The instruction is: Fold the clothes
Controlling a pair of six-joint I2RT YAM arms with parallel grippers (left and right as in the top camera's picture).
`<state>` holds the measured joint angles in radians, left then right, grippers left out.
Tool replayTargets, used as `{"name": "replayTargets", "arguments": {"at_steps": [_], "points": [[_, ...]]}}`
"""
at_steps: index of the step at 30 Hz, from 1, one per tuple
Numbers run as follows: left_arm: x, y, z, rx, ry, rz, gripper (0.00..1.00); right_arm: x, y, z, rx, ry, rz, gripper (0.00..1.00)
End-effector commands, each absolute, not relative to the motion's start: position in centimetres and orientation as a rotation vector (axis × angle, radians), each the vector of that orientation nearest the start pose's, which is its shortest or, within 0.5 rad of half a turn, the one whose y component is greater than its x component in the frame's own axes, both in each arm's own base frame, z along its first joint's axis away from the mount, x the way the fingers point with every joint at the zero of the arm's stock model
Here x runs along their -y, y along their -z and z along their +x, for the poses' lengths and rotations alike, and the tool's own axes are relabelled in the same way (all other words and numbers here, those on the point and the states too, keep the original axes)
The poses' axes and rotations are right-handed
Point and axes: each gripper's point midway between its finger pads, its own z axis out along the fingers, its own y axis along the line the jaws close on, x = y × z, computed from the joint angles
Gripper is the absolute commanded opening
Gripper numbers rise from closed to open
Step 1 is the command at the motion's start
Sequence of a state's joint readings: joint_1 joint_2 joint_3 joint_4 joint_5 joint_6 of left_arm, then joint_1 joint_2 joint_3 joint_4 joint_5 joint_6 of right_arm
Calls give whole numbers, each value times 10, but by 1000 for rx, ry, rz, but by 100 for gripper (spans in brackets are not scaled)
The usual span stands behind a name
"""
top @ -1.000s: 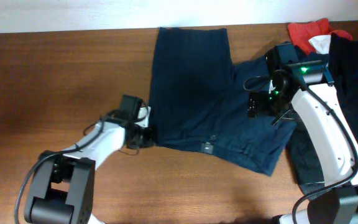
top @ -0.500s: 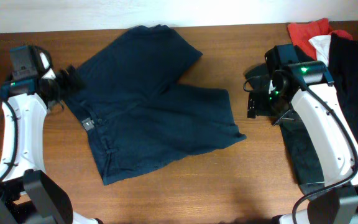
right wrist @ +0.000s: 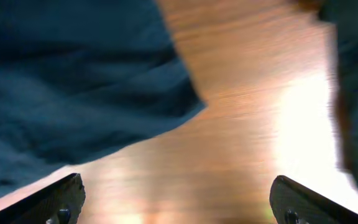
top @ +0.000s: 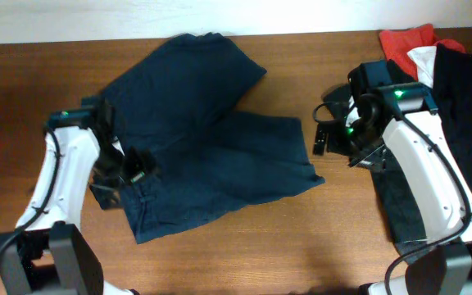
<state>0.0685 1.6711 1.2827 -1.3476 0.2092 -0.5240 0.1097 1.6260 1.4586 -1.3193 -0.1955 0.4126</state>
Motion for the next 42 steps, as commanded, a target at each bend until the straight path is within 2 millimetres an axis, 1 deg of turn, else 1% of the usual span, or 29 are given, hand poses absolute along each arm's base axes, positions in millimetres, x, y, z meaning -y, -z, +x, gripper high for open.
{"name": "replayTargets", "arguments": {"at_steps": [1,4,5,8,11,12,14,15,17,19,21,22,24,26,30,32,33,35,37,39,40,42], "points": [[23,-107,229,-3050,244,-1194,99,-88,-132,284,-3109,-542,623,99],[31,-103,207,-2974,271,-1257,99,-87,-108,278,-3119,-532,709,99],[36,-100,197,-2945,294,-1284,99,-87,-100,275,-3121,-529,744,99],[46,-86,177,-2902,319,-1323,99,-87,-77,271,-3101,-533,857,99],[54,-72,167,-2886,350,-1367,99,-89,-60,272,-3058,-558,950,100],[61,-64,165,-2884,382,-1392,99,-89,-53,272,-3038,-561,994,99],[68,-53,160,-2886,408,-1430,99,-89,-44,274,-3002,-569,1057,97],[69,-45,155,-2872,392,-1492,99,-89,-37,275,-2967,-576,1124,94],[67,-41,154,-2848,370,-1545,99,-89,-33,280,-2931,-588,1151,93],[61,-38,153,-2814,319,-1594,99,-90,-30,286,-2908,-603,1132,92],[57,-33,148,-2773,271,-1683,99,-88,-28,287,-2902,-584,1131,91],[53,-30,148,-2740,241,-1711,99,-87,-27,287,-2901,-572,1132,90],[41,-24,156,-2673,178,-1688,99,-86,-27,287,-2900,-566,1132,90],[25,-18,169,-2558,99,-1690,97,-86,-26,286,-2904,-563,1135,89],[6,-18,181,-2433,10,-1685,94,-85,-26,283,-2914,-557,1144,89],[-4,-20,188,-2379,-36,-1659,89,-85,-26,283,-2904,-553,1179,89],[-6,-21,191,-2360,-45,-1650,84,-85,-26,283,-2901,-551,1188,89],[-6,-22,194,-2350,-31,-1646,81,-85,-26,283,-2899,-551,1193,88],[0,-18,187,-2394,-11,-1665,75,-85,-26,283,-2899,-550,1194,88],[2,-12,179,-2421,-15,-1679,72,-84,-26,283,-2898,-543,1194,88],[1,-9,176,-2417,-26,-1685,71,-84,-25,283,-2897,-541,1194,88],[-2,-5,173,-2372,-42,-1738,63,-84,-25,283,-2898,-540,1193,88]]}}
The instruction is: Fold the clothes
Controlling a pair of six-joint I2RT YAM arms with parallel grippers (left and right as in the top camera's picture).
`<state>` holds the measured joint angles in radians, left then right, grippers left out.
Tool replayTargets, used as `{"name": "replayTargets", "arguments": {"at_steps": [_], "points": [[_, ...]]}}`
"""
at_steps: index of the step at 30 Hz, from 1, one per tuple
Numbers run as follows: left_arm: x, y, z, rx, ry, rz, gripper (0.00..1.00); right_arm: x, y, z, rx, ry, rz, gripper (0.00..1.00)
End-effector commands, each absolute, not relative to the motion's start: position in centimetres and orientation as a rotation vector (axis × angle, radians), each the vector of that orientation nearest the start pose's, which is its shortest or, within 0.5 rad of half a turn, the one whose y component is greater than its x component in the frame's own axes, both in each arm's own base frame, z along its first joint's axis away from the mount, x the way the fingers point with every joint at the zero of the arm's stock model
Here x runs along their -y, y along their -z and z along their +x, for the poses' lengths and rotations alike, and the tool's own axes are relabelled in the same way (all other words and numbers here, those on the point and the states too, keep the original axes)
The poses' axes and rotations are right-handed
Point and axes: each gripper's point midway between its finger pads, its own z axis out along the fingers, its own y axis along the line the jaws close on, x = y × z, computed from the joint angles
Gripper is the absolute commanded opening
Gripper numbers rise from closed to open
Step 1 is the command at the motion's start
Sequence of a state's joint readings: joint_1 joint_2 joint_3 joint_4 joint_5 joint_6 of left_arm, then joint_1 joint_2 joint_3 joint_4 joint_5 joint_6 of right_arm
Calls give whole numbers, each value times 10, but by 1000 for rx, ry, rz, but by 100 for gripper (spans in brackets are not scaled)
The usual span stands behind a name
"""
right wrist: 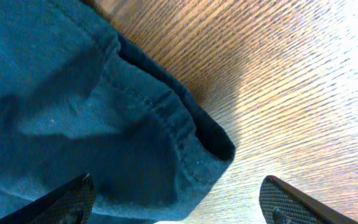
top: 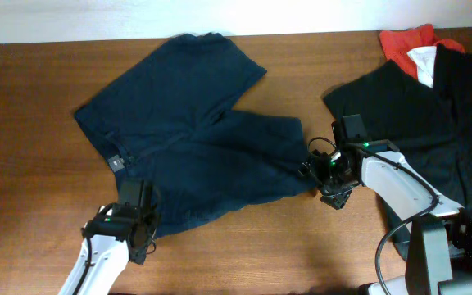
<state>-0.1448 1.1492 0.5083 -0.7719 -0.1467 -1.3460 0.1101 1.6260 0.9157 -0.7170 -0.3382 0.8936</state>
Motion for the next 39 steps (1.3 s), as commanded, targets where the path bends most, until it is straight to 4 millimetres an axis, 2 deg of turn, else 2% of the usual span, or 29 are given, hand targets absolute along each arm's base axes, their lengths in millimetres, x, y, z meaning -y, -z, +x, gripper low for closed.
{"name": "replayTargets", "arguments": {"at_steps": [1,4,7,9,10,12,15,16,17,18,20,21,22,26,28,30,33,35,37,39], "points": [[-2,-3,173,-2371,-37,-1737,62,-84,-25,283,-2898,-540,1193,88],[-1,3,179,-2347,5,-1725,61,-84,-25,283,-2899,-540,1195,88],[0,10,183,-2333,29,-1717,51,-83,-25,281,-2906,-534,1200,88],[0,14,183,-2340,16,-1720,49,-83,-25,279,-2912,-530,1203,88],[-1,15,182,-2342,0,-1721,46,-83,-25,279,-2913,-529,1204,88],[-6,19,180,-2343,-51,-1721,28,-83,-25,278,-2916,-527,1207,88],[-4,24,176,-2371,-64,-1732,17,-83,-25,278,-2916,-525,1208,87],[-3,24,175,-2382,-58,-1727,9,-83,-25,278,-2915,-526,1207,85],[0,24,175,-2413,-46,-1700,1,-82,-24,279,-2911,-519,1206,81],[1,24,176,-2443,-39,-1666,1,-80,-24,280,-2906,-504,1204,70],[5,21,178,-2513,-21,-1570,1,-77,-24,284,-2885,-485,1193,38],[6,17,180,-2555,-19,-1496,1,-76,-24,287,-2876,-478,1179,16],[6,12,184,-2590,-20,-1423,1,-76,-24,291,-2870,-486,1149,4],[9,-25,205,-2736,-40,-1087,1,-78,-32,301,-2874,-513,989,4],[11,-47,212,-2795,-54,-935,1,-75,-44,308,-2856,-521,933,4],[12,-75,220,-2831,-64,-807,1,-62,-70,317,-2802,-530,920,4],[18,-111,231,-2837,-24,-714,1,-39,-115,322,-2711,-514,882,4],[30,-138,237,-2847,77,-636,1,-20,-154,317,-2654,-479,811,4],[39,-151,240,-2850,151,-607,1,-11,-177,309,-2635,-457,767,4],[58,-160,240,-2865,269,-534,1,0,-201,297,-2623,-425,756,4]]}}
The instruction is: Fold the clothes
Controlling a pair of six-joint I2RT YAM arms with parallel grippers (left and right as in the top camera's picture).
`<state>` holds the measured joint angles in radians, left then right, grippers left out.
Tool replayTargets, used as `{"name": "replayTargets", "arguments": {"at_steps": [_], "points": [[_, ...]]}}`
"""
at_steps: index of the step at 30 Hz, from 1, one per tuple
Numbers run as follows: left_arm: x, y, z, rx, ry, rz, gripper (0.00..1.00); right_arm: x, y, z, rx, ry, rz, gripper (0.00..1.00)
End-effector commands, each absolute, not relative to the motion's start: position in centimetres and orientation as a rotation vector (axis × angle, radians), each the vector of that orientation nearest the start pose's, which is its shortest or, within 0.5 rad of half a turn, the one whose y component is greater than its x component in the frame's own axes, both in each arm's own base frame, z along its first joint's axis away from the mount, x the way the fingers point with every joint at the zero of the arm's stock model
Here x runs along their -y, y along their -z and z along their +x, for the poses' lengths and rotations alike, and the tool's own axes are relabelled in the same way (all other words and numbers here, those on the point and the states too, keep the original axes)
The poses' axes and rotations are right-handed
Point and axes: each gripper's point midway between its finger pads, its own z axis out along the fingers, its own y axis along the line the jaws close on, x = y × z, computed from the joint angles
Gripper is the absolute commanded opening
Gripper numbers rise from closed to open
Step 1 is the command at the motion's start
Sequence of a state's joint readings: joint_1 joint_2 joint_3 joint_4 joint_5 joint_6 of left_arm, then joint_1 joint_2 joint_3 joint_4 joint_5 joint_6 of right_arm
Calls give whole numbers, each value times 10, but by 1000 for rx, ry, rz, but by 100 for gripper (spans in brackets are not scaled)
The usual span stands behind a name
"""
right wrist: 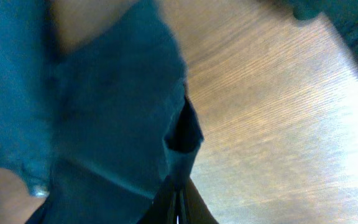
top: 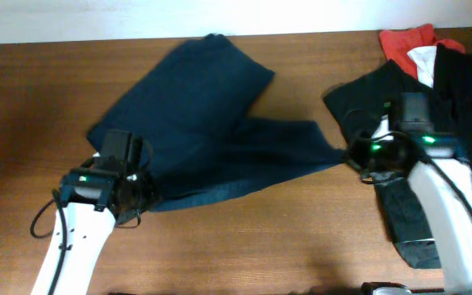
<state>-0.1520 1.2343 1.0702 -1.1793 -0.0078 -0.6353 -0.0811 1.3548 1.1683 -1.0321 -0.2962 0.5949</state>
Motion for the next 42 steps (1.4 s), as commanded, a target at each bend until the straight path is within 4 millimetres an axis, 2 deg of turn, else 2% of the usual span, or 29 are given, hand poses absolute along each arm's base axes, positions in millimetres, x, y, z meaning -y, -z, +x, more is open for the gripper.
{"name": "replayTargets", "arguments": {"at_steps": [1,5,8,10,13,15,17,19,20,24,27,29,32,34,36,38,42], "points": [[67,-161,239,-2877,318,-498,1,5,-211,293,-2615,-406,753,4],[100,-162,216,-2970,419,-355,1,26,-257,278,-2563,-308,739,4],[106,-161,200,-3032,397,-296,1,32,-290,281,-2498,-259,664,4],[102,-163,197,-3036,376,-304,1,34,-307,290,-2446,-246,610,4],[92,-171,214,-2967,390,-380,1,38,-323,317,-2367,-238,531,4],[77,-176,237,-2865,414,-539,1,37,-327,343,-2321,-266,479,4],[66,-179,252,-2791,432,-646,1,30,-327,361,-2302,-282,409,4],[52,-184,271,-2698,449,-760,1,14,-322,391,-2284,-299,312,4],[46,-184,277,-2665,457,-818,1,6,-318,400,-2288,-310,288,4],[40,-174,291,-2656,459,-888,1,-32,-294,448,-2281,-359,173,4],[40,-150,296,-2733,428,-932,1,-65,-267,487,-2265,-395,90,4],[38,-133,299,-2778,392,-958,1,-79,-254,506,-2249,-406,59,4],[22,-103,308,-2800,228,-1049,1,-95,-237,535,-2199,-414,26,4],[17,-89,315,-2786,177,-1124,1,-100,-231,550,-2164,-404,19,4],[17,-78,326,-2777,181,-1126,1,-108,-226,564,-2120,-413,1,4],[16,-69,337,-2758,189,-1134,1,-115,-222,572,-2094,-420,-12,4],[0,-53,358,-2648,148,-1262,1,-139,-210,589,-2035,-446,-56,4]]}}
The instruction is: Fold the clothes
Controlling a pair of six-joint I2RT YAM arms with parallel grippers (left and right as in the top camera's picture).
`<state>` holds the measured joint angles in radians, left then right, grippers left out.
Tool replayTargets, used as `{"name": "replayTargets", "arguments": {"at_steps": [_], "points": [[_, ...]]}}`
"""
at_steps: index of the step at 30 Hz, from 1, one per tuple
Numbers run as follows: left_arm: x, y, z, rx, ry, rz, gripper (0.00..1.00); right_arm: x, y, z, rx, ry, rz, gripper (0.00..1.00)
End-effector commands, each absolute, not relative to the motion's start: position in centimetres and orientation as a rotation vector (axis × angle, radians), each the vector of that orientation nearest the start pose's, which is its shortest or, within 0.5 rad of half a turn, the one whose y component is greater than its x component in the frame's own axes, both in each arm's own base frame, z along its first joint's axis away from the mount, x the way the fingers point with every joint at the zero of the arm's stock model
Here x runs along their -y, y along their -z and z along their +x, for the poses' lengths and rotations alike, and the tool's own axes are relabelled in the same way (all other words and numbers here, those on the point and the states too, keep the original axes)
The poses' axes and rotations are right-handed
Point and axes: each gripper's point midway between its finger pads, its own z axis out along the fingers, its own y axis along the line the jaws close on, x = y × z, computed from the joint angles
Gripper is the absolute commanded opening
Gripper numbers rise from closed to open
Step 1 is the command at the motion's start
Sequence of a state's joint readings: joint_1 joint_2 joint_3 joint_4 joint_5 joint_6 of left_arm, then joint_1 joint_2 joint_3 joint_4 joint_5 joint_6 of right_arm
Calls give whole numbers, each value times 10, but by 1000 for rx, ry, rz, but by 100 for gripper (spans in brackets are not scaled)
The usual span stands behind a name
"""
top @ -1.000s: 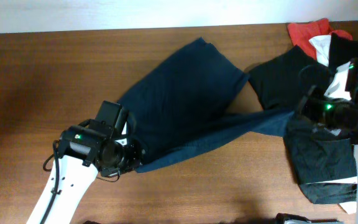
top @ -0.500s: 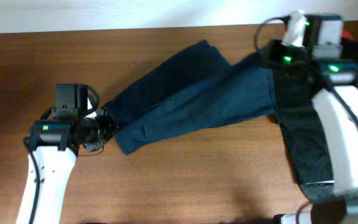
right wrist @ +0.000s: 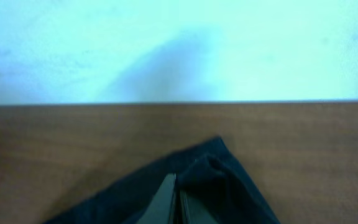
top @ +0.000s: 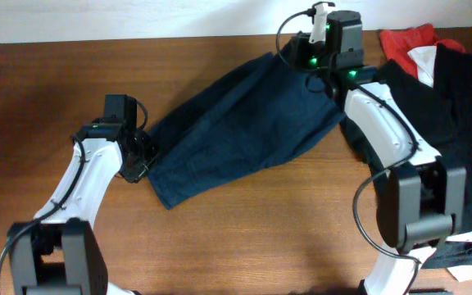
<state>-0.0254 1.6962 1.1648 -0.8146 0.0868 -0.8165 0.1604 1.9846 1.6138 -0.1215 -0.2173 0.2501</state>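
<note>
A dark blue garment [top: 244, 131] lies folded on itself in one slanting band across the table [top: 39, 98], pulled taut between my two grippers. My right gripper [top: 318, 64] is at the band's far right end, close to the table's back edge. In the right wrist view the right gripper [right wrist: 176, 202] is shut on a bunched corner of the blue cloth [right wrist: 229, 186], facing the pale wall. My left gripper [top: 138, 160] sits at the band's left end and appears shut on the cloth's edge there; its fingers are small in this view.
A heap of black clothes [top: 457, 106] fills the right side, with a red piece [top: 406, 38] and a white piece [top: 423, 57] at its far end. The wall [right wrist: 179, 43] runs just behind the table's back edge.
My right gripper has gone from mid-right of the table to the far edge, still holding the hem. The near leg now lies over the far one. My left gripper sits slightly farther back.
The garment first lay spread in a V, my right gripper open beside it. Then the right gripper stood open around the near leg's hem corner, the left at the near left corner. Then both held the cloth. Now it is one folded band.
</note>
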Motion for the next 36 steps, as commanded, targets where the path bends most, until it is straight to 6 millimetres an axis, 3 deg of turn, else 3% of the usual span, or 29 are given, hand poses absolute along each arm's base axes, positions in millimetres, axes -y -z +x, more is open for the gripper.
{"name": "replayTargets", "arguments": {"at_steps": [1,4,5,6,7,8,9,13,16,18,22,25,28,32,34,36], "points": [[-1,-52,364,-2628,159,-1259,1,-145,-208,593,-2020,-453,-66,4],[-6,-55,385,-2546,175,-1230,1,-161,-205,602,-1965,-472,-94,4],[-6,-58,393,-2512,190,-1222,6,-164,-206,603,-1953,-474,-98,9],[-6,-60,399,-2491,206,-1214,18,-163,-202,606,-1953,-462,-90,29],[-6,-63,404,-2471,219,-1205,42,-162,-200,607,-1956,-449,-81,55],[-6,-65,409,-2455,231,-1197,70,-159,-193,606,-1977,-435,-70,91],[-6,-65,410,-2452,233,-1195,81,-153,-184,604,-2017,-415,-55,99],[-4,-59,397,-2517,211,-1189,84,-131,-139,582,-2232,-368,-8,99],[3,-58,392,-2587,235,-1102,85,-115,-102,551,-2434,-329,31,99],[4,-57,390,-2613,236,-1066,87,-106,-88,537,-2516,-312,53,99],[-2,-59,392,-2597,236,-1083,87,-95,-76,529,-2573,-295,81,99],[-8,-61,396,-2579,237,-1079,87,-92,-65,526,-2603,-280,64,93],[-8,-60,394,-2584,237,-1085,87,-89,-39,529,-2630,-248,71,93],[-3,-53,373,-2673,228,-1119,99,-84,-4,523,-2697,-211,86,93],[-4,-49,357,-2741,183,-1118,99,-83,6,517,-2732,-202,90,92],[-4,-48,350,-2777,168,-1101,99,-82,10,508,-2771,-194,93,85]]}}
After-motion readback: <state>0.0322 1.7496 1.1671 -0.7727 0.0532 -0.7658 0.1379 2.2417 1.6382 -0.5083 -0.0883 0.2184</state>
